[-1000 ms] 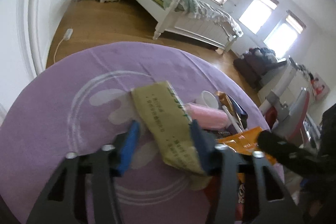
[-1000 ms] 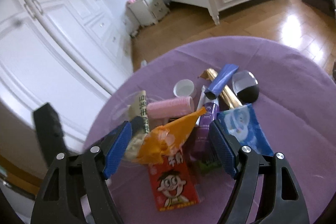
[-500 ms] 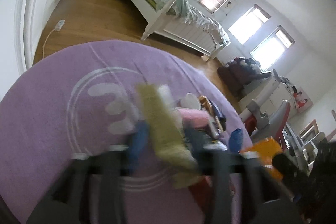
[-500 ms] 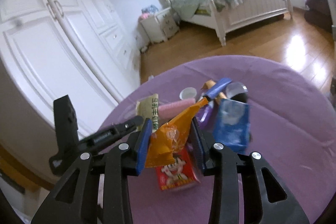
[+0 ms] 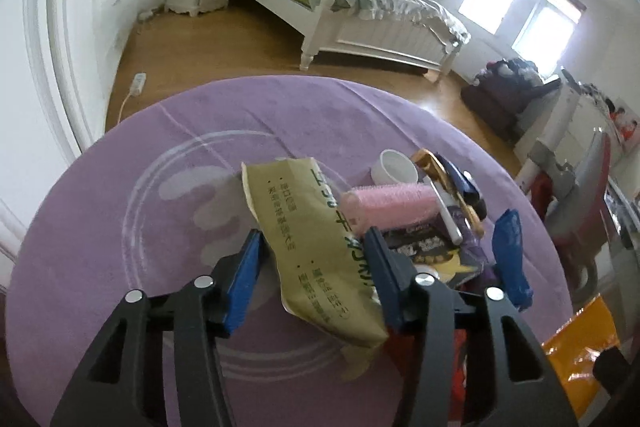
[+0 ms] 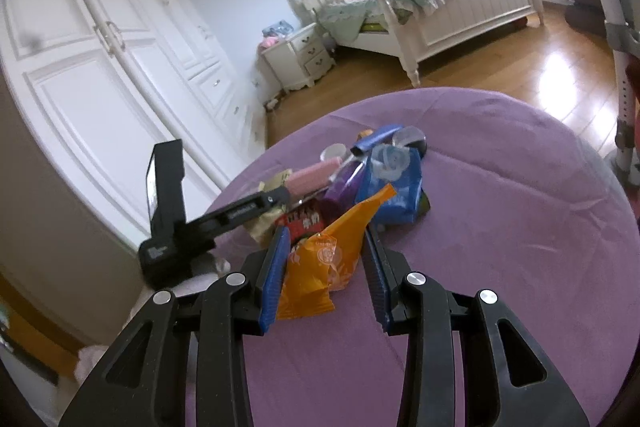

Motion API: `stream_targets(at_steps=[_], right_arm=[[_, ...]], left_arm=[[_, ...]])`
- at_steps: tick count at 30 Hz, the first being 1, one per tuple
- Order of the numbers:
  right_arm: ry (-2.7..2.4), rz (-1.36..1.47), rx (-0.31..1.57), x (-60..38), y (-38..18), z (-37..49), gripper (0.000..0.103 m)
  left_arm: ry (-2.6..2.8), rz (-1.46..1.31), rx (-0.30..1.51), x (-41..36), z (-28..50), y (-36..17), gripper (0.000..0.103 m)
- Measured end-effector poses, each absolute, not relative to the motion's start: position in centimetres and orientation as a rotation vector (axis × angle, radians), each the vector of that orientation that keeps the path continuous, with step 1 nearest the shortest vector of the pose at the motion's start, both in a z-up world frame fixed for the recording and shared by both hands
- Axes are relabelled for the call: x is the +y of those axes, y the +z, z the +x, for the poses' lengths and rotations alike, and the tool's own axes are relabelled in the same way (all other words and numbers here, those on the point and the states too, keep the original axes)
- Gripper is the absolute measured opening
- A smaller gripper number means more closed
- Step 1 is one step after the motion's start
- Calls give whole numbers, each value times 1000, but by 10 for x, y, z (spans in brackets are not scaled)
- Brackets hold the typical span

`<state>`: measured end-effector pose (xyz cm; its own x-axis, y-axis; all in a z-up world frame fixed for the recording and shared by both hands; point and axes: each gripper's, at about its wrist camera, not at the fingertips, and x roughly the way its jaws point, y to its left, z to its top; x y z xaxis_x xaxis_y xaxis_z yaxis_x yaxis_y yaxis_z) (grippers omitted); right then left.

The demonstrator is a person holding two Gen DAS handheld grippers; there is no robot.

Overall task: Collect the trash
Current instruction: 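Carry both items to the black bin and open both tools to drop them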

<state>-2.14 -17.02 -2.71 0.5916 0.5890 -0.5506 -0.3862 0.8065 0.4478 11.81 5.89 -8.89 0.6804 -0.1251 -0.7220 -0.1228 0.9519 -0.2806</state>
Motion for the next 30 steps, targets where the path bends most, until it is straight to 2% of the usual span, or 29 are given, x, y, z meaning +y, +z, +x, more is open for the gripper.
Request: stream_targets(at_steps=[4, 13, 22, 30], right_arm=[[590, 319, 725, -175, -26, -24, 37], [554, 393, 646, -219, -11, -34, 37], [364, 492, 571, -328, -11, -55, 37], [114, 582, 502, -451, -26, -91, 37]], left_arm=[[-44, -299, 813, 62, 100, -85, 44], [-170, -333, 710, 51, 46, -47, 43], [-452, -259, 637, -69, 39, -9, 44], [-749, -202, 675, -212, 45, -22, 44]])
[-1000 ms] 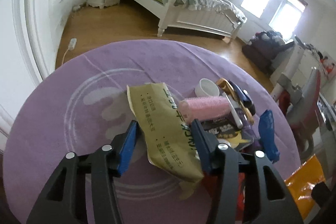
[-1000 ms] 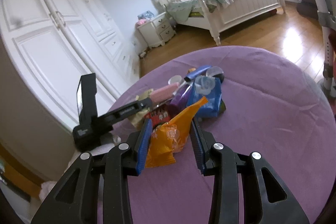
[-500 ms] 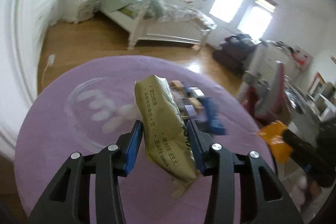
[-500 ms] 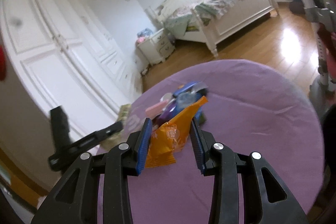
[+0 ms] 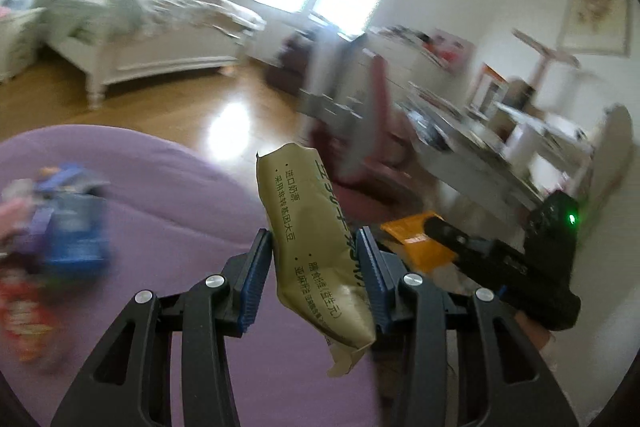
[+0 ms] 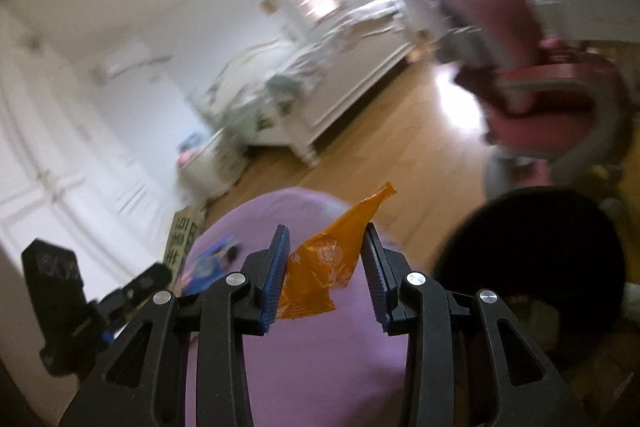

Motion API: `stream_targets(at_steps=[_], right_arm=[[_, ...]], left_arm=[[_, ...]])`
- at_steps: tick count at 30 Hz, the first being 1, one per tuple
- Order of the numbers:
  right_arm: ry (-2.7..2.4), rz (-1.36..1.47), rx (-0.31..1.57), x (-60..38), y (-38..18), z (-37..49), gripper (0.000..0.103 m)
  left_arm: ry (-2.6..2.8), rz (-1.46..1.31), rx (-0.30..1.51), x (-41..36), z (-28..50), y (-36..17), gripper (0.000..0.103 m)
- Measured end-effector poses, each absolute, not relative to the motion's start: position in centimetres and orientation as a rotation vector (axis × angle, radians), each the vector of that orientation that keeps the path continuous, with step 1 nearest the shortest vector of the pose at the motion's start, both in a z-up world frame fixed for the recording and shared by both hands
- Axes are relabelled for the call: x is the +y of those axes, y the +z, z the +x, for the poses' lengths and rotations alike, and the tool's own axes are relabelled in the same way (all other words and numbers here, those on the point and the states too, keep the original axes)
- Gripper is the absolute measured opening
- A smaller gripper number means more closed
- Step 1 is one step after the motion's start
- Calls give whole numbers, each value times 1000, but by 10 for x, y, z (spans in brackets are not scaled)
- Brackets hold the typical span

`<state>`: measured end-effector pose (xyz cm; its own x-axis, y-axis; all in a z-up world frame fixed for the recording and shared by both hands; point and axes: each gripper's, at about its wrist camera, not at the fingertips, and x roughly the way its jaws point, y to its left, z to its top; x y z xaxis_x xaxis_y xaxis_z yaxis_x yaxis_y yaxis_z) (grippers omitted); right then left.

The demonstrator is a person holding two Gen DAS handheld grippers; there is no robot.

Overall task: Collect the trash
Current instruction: 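Carry both items to the black bin and open both tools to drop them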

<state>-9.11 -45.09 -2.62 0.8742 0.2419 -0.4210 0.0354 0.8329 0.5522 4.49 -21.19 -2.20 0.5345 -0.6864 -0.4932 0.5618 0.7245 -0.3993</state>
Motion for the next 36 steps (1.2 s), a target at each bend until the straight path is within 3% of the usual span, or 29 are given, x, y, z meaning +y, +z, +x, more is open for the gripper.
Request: stream_targets(at_steps=[10, 29, 31, 32, 33, 34, 35, 36], right_arm=[[-98, 642, 490, -547, -60, -129, 37], [-170, 703, 518, -577, -88, -137, 38], [-174, 717, 528, -578, -91, -135, 41], [-179, 724, 538, -580, -92, -134, 41], [-184, 734, 557, -581, -95, -132, 48], [-196, 742, 567, -582, -96, -133, 59], [-211, 748, 566, -583, -96, -133, 64], [-221, 750, 562, -583, -96, -134, 69]], left_arm=[[-940, -192, 805, -326, 55, -56, 44], [-976, -122, 900, -375, 56, -87, 44], [-963, -112, 907, -378, 59, -89, 49], [-948, -100, 911, -379, 60, -89, 56], [-934, -86, 916, -380, 60, -90, 63], [-910, -71, 919, -380, 60, -90, 81], [-891, -66, 914, -379, 60, -90, 90], [-879, -69, 901, -377, 59, -89, 91]])
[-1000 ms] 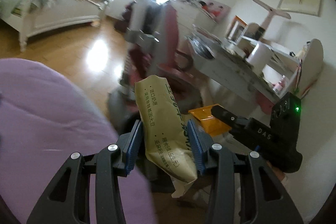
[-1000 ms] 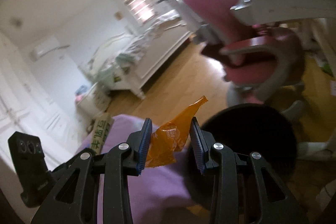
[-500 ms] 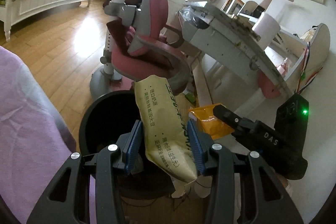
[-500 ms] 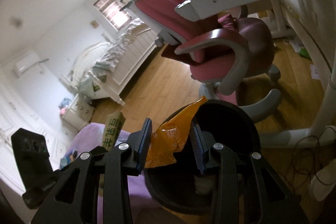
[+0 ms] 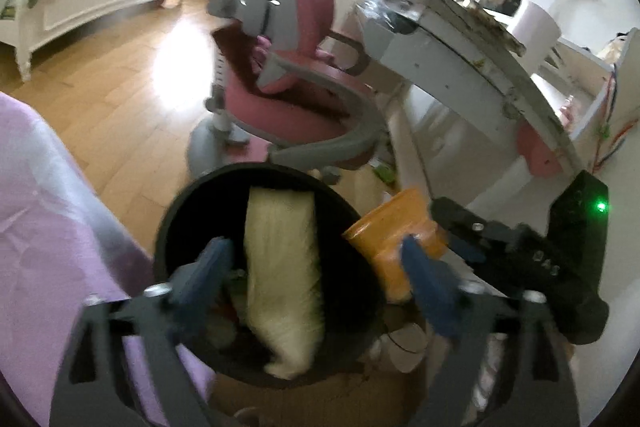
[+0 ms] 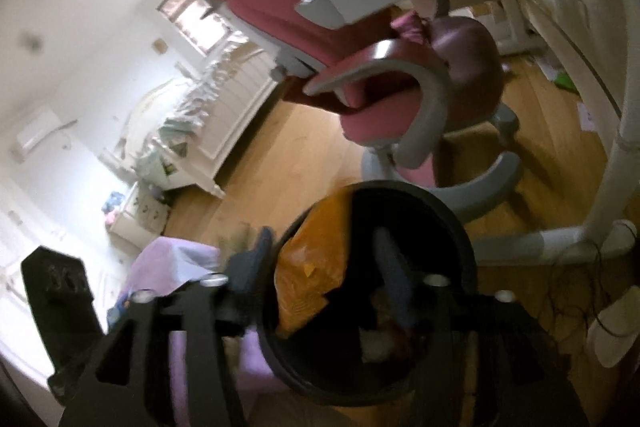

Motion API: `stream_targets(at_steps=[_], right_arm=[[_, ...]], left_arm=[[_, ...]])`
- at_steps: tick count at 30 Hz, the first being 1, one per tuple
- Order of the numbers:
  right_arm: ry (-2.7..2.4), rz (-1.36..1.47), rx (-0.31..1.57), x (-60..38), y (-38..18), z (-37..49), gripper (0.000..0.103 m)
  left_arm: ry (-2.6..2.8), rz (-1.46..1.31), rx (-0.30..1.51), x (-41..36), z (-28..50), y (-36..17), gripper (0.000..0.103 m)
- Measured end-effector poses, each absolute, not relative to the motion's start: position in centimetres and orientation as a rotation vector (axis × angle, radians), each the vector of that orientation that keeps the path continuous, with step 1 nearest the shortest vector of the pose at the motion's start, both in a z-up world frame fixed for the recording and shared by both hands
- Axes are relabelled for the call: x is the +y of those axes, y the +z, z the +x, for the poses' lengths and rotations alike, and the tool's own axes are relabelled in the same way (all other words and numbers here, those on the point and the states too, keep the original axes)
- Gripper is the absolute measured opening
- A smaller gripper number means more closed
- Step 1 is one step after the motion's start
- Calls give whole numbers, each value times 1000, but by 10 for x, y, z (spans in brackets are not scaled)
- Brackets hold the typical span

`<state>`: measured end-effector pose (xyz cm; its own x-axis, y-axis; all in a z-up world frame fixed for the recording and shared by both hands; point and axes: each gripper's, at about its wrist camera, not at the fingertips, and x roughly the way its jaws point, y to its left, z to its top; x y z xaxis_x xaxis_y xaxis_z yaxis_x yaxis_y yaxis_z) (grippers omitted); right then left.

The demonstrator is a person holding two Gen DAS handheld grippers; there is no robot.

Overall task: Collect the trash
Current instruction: 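Carry both items to the black bin and open both tools to drop them, then move both open tools from the bin back toward the table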

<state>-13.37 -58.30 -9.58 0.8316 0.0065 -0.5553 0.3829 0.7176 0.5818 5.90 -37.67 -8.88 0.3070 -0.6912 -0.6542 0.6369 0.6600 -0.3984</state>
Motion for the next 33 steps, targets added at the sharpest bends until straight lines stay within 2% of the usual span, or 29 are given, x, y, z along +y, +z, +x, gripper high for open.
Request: stream_targets(at_steps=[12, 20, 25, 33], right_arm=[[-174, 695, 600, -557, -92, -116, 69], [-63, 621, 662, -504, -83, -80, 69], [52, 554, 705, -445, -76, -54, 69], [258, 447, 757, -333, -59, -11, 69]], left_arm=[[-806, -183, 873, -319, 59, -72, 91], [-553, -262, 745, -199, 52, -48, 92], [-142, -202, 715, -104, 50, -49, 95], [54, -155, 849, -39, 78, -78, 95]])
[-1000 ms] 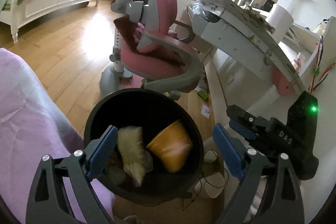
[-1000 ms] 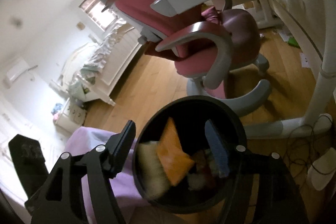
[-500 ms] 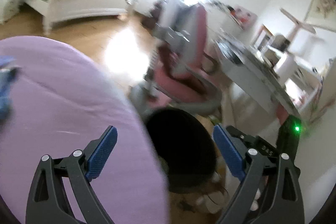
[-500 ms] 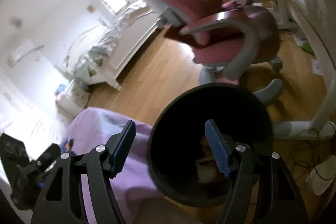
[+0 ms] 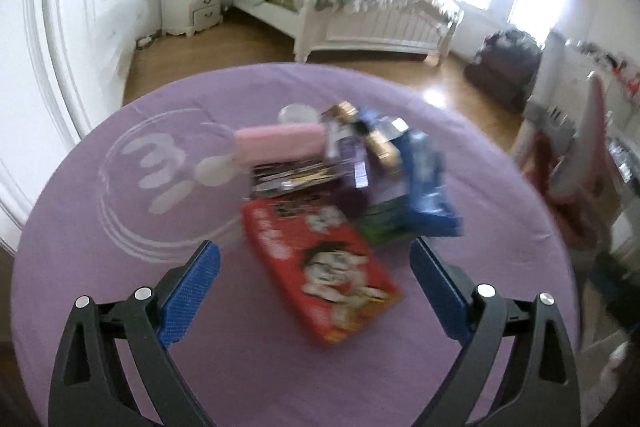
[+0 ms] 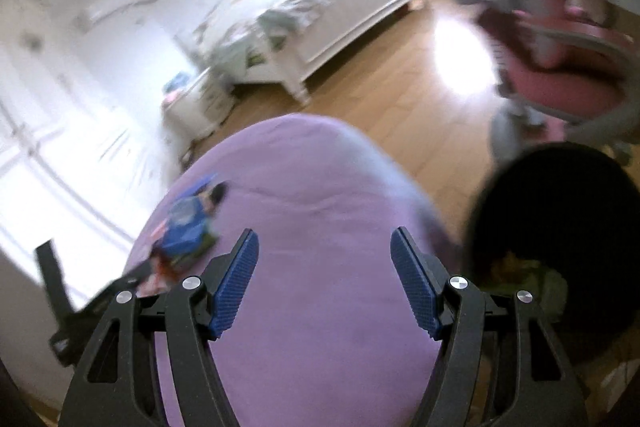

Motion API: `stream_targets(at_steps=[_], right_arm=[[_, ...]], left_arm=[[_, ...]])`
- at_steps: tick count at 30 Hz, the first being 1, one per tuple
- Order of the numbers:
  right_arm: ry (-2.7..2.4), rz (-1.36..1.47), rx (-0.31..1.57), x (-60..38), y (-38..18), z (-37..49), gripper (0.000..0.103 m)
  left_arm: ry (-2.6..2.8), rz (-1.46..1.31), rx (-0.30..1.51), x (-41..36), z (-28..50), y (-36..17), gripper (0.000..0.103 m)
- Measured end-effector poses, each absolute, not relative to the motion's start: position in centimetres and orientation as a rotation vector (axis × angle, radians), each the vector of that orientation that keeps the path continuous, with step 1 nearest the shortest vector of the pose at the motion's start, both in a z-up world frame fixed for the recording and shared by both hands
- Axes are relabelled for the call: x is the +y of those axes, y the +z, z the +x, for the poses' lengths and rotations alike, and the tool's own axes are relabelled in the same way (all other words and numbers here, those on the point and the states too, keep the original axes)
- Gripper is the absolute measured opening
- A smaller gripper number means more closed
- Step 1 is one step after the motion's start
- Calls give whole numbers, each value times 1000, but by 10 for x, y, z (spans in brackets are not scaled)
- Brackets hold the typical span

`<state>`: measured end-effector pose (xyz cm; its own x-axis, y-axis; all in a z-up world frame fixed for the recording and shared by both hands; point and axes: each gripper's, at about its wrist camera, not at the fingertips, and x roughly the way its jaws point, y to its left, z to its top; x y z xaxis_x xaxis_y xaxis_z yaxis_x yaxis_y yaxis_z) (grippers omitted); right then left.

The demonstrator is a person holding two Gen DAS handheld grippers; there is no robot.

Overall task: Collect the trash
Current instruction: 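Move both open tools from the bin back toward the table, then grasp the red milk box with the left tool while the right tool grasps the blue tissue pack, then carry both items over the black bin and open both tools to drop them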

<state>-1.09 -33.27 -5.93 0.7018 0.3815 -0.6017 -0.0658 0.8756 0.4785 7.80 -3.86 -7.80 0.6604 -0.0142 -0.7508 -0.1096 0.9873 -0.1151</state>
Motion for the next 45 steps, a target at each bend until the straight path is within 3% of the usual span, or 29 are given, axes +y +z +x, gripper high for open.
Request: stream_targets(at_steps=[6, 11, 20, 21, 26, 27, 28, 37, 45], right_arm=[[400, 325, 775, -245, -42, 9, 69], [460, 259, 797, -193, -34, 42, 69], [409, 135, 931, -129, -65, 110, 69], [410, 140, 939, -127, -69, 113, 69], [419, 171, 906, -135, -76, 98, 47], [426, 179, 897, -139, -77, 95, 45], [433, 190, 884, -143, -75, 91, 44], [470, 320, 777, -198, -47, 39, 43], [436, 386, 671, -259, -17, 2, 43]], left_arm=[[-68, -195, 885, -7, 85, -88, 95], [-143, -157, 884, 8, 72, -84, 85], [-202, -203, 927, 39, 65, -89, 88], [-189, -197, 932, 37, 66, -88, 88], [-178, -125, 906, 20, 73, -86, 88], [-177, -123, 909, 19, 74, -87, 84], [-185, -134, 921, 19, 77, -90, 59], [-229, -221, 809, 27, 52, -71, 55], [-339, -225, 717, -13, 35, -32, 55]])
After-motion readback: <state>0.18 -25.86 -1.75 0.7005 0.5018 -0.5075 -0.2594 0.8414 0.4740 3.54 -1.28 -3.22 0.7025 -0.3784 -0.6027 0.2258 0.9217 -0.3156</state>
